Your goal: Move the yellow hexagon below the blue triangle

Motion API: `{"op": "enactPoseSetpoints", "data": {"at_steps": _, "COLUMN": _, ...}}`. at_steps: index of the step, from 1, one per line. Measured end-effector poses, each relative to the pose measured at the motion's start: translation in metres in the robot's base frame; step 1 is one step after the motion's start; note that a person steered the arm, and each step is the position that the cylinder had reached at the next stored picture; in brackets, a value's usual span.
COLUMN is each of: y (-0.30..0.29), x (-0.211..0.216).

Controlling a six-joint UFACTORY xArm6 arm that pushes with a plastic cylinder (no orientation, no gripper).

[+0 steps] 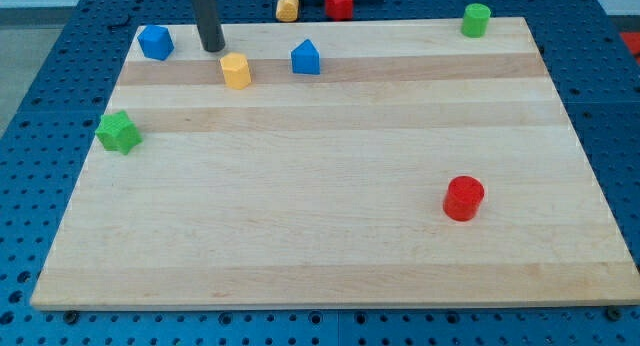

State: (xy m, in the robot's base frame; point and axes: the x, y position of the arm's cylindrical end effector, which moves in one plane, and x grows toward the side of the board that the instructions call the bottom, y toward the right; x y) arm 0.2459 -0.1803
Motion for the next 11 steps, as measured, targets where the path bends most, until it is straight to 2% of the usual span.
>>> {"op": "enactPoseSetpoints", "data": {"at_steps": 3, "y": -0.006, "x": 0.013}}
{"op": "enactPoseSetpoints", "data": {"at_steps": 4, "y": -0.001, "x": 0.035}}
{"op": "enactPoseSetpoints", "data": {"at_steps": 5, "y": -0.002, "x": 0.04}}
{"op": "enactPoseSetpoints", "data": {"at_steps": 7, "y": 0.062, "x": 0.049}}
{"op": "enactPoseSetpoints", "data": {"at_steps": 8, "y": 0.062, "x": 0.049}}
{"op": "enactPoseSetpoints", "data": {"at_steps": 10, "y": 0.15, "x": 0.059}}
{"op": "enactPoseSetpoints", "data": {"at_steps": 11, "y": 0.17, "x": 0.059}}
